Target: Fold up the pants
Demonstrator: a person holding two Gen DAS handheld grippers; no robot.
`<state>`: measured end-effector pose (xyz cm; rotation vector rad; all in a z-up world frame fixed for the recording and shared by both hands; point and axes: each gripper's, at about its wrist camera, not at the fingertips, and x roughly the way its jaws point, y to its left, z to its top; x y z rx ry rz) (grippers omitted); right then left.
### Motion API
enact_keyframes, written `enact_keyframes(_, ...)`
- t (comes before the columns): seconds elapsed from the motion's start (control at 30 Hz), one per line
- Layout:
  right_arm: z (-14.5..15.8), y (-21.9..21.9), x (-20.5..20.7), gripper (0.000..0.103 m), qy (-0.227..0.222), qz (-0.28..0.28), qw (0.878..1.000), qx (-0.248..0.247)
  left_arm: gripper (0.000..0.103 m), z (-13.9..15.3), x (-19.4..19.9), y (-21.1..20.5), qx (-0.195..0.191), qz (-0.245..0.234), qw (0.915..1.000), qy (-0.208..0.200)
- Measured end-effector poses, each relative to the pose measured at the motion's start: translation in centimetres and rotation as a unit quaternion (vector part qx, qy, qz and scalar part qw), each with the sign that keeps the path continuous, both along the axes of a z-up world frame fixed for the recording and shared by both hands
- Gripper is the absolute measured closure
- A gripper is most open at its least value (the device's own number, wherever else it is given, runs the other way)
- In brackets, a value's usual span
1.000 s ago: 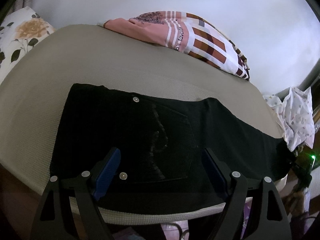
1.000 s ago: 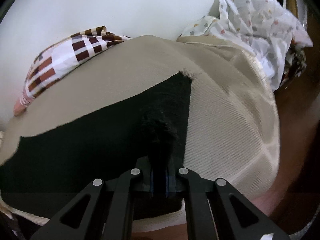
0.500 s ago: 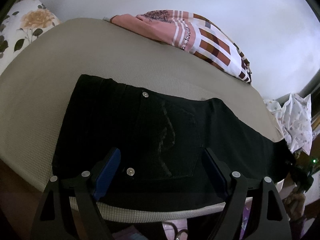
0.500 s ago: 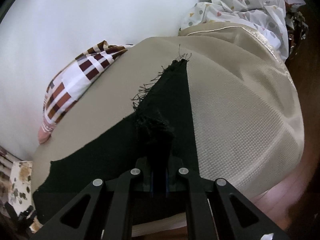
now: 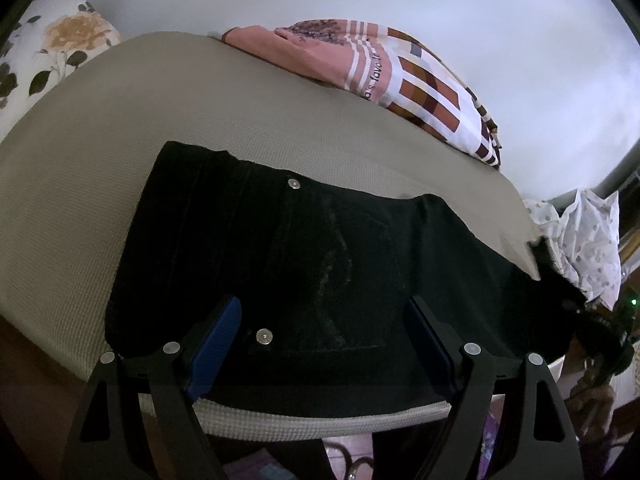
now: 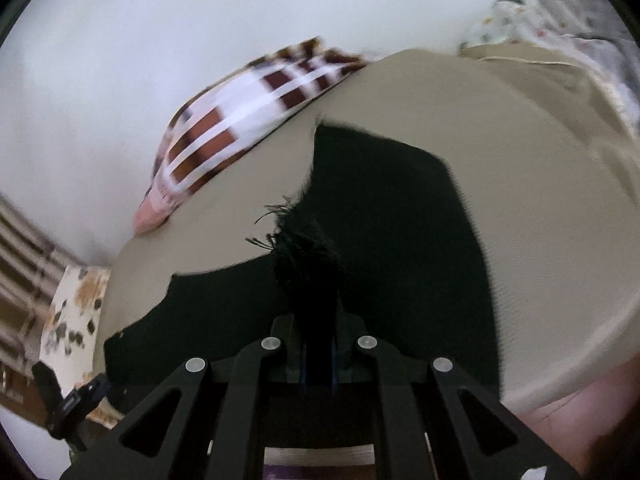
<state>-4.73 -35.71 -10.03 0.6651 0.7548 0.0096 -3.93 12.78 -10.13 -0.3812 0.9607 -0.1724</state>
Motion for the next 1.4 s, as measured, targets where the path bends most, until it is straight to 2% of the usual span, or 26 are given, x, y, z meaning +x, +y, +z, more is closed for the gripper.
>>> enact_keyframes(0.13, -0.4, 3.6, 1.5, 0.096, 0.005, 0.040, 0.999, 0.025, 0.020, -0.3, -0.2, 0.6, -0.008, 0.006, 0.9999, 0.004)
enact_keyframes(0.33, -0.7, 8.5, 3.0, 0.096, 0.012, 0.090, 0.995, 0.036, 0.020, -1.0, -0.3, 0.9, -0.020, 0.010, 0.9997, 0.010)
enact_keyframes(0.73, -2.3, 16.1, 4.6, 0.095, 0.016, 0.181, 0.981, 0.062, 0.020, -1.7, -0.4, 0.9, -0.028, 0.008, 0.9995, 0.015)
enact_keyframes(0.93, -2.9, 18.6, 4.9, 0.094, 0.022, 0.209, 0.976, 0.058, 0.020, -2.0, -0.4, 0.9, -0.032, 0.005, 0.9993, 0.018)
enact_keyframes(1.4, -3.2, 20.7, 4.8, 0.094, 0.014, 0.244, 0.969, 0.028, 0.020, -2.2, -0.5, 0.8, -0.034, 0.001, 0.9992, 0.022)
